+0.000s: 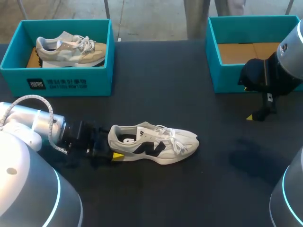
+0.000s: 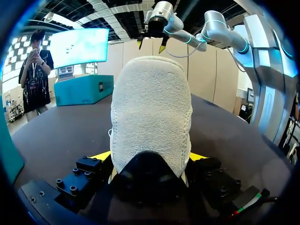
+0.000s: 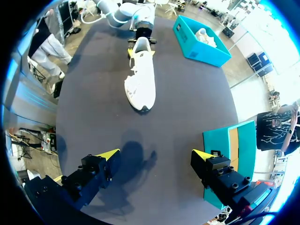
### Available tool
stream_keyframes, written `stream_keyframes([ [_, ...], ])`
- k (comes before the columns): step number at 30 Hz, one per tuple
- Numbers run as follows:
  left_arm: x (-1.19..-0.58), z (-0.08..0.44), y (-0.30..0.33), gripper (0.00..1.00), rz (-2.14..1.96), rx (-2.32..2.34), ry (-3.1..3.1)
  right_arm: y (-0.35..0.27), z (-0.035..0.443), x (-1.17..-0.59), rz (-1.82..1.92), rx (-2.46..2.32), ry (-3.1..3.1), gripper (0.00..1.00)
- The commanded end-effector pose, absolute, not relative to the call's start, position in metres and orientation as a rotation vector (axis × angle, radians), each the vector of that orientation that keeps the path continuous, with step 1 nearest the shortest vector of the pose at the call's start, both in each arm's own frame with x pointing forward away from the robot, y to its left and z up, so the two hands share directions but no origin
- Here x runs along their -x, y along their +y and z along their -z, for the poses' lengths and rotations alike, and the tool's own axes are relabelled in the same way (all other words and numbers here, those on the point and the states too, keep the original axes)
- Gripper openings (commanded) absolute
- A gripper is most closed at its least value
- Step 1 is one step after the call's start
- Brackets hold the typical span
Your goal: Take the shoe out of the shoebox, open the shoe tongue, remove and reinsert the insole, then place the shoe into the shoebox
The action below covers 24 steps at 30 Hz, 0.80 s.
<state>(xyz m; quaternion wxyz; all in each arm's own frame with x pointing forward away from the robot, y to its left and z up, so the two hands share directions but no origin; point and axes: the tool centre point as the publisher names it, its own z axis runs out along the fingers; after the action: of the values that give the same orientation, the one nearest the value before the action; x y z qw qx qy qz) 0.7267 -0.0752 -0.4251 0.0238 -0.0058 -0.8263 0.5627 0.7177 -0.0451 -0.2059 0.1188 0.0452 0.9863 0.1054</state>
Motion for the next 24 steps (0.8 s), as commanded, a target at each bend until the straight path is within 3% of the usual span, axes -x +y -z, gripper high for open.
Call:
stream_keyframes([
  [1,-0.728,0.426,-0.073,0.00,-1.742,0.015,-2.559,-0.045,0.207,-0.718,-0.306,-0.133,2.883,1.00],
  [14,-0.728,0.426,-0.073,0.00,-1.742,0.015,-2.559,-0.045,0.207,-0.718,-0.306,-0.133,2.883,1.00],
  [24,-0.728,0.426,-0.073,0.00,-1.742,0.015,-2.559,0.028,0.206,-0.719,-0.294,-0.500,2.884,1.00],
])
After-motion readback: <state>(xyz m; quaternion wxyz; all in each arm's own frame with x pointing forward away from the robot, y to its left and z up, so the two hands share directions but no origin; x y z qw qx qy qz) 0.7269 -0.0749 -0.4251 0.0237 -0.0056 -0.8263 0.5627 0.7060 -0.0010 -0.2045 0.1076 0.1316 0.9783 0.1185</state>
